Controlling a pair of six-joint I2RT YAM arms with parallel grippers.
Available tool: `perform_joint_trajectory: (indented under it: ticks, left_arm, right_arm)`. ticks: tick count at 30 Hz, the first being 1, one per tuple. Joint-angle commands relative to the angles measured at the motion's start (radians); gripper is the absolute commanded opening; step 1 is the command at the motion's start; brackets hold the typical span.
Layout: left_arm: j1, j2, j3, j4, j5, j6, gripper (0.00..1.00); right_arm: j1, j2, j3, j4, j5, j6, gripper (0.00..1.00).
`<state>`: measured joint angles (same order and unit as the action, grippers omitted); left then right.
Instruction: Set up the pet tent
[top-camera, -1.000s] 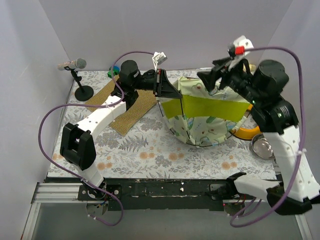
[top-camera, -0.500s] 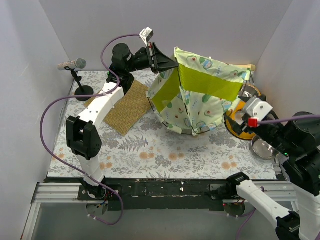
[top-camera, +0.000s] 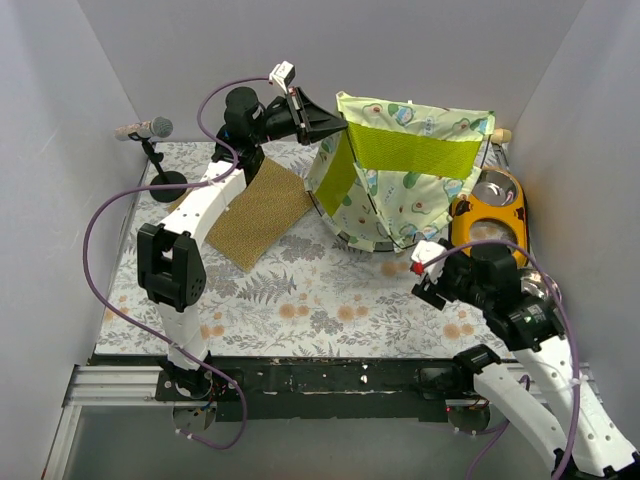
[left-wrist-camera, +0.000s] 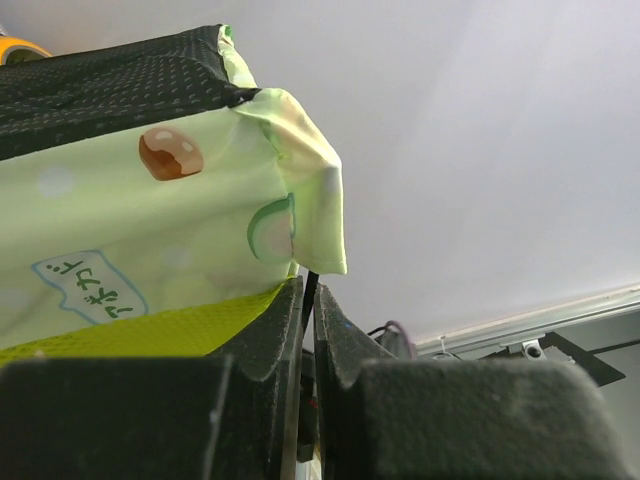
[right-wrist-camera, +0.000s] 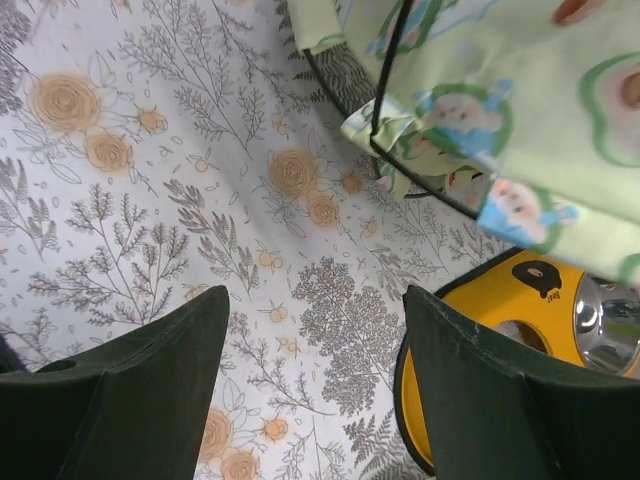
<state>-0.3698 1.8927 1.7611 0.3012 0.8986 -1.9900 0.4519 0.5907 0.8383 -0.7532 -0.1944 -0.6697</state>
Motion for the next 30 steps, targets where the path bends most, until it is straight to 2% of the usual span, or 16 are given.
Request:
perform_joint_trajectory:
  ticks: [1, 3, 14, 20, 22, 24, 25, 27, 28, 29, 30]
  left_arm:
    - [0.023, -0.038, -0.006, 0.009, -0.004, -0.271, 0.00]
    - [0.028, -0.047, -0.029, 0.016, -0.001, -0.276, 0.00]
    - [0.035, -0.050, -0.075, 0.032, 0.003, -0.288, 0.00]
    - [0.035, -0.046, -0.077, 0.050, 0.005, -0.296, 0.00]
    - [0.035, -0.043, -0.078, 0.050, 0.003, -0.297, 0.00]
    - [0.035, -0.044, -0.078, 0.055, 0.003, -0.294, 0.00]
    - [0.035, -0.044, -0.083, 0.053, 0.002, -0.291, 0.00]
    - [0.035, -0.047, -0.095, 0.053, 0.002, -0.285, 0.00]
    - [0.035, -0.049, -0.101, 0.050, 0.002, -0.280, 0.00]
    - [0.035, -0.050, -0.110, 0.050, 0.002, -0.274, 0.00]
    - [0.035, -0.052, -0.117, 0.052, 0.002, -0.268, 0.00]
  right_arm:
    - [-0.001, -0.153, -0.181, 0.407, 0.004, -0.034, 0.78]
    - [-0.001, -0.157, -0.222, 0.517, -0.022, -0.047, 0.77]
    - [0.027, 0.041, -0.240, 0.788, -0.148, 0.067, 0.71]
    - [0.134, 0.132, -0.295, 0.909, -0.001, 0.027, 0.71]
    - [0.171, 0.173, -0.301, 0.957, 0.093, 0.010, 0.66]
    - [0.208, 0.207, -0.298, 1.002, 0.182, -0.013, 0.59]
    - [0.218, 0.225, -0.288, 1.017, 0.243, -0.019, 0.52]
    - [0.232, 0.270, -0.245, 1.026, 0.340, 0.005, 0.30]
    - [0.234, 0.294, -0.207, 1.003, 0.383, 0.030, 0.13]
    - [0.237, 0.317, -0.162, 0.962, 0.423, 0.059, 0.02]
    - [0.235, 0.336, -0.113, 0.931, 0.453, 0.086, 0.01]
